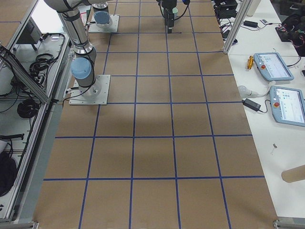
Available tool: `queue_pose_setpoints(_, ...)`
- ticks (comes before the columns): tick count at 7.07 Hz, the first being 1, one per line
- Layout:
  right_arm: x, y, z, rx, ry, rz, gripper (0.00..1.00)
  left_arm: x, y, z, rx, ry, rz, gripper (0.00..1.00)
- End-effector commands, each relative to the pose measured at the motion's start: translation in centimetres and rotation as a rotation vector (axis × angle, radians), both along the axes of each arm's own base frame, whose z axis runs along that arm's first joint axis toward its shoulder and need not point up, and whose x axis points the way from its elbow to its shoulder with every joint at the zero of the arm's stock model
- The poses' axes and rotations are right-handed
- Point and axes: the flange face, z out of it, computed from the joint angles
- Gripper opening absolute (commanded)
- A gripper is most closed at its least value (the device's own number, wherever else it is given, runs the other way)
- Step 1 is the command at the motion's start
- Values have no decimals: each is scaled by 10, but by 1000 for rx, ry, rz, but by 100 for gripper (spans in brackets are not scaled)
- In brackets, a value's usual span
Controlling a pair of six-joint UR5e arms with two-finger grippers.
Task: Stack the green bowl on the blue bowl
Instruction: 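Open the left gripper to release the green bowl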
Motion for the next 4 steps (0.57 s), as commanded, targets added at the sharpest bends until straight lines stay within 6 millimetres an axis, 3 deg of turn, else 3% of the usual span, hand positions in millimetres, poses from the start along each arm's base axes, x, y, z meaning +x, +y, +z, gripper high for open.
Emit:
queue_pose_setpoints(1,-1,0,0,0,0,-1,100,-39,7,49,-29,62,279,100)
queue_pose_setpoints(4,0,0,0,0,0,0,100,-79,14,100,-23,107,579,100)
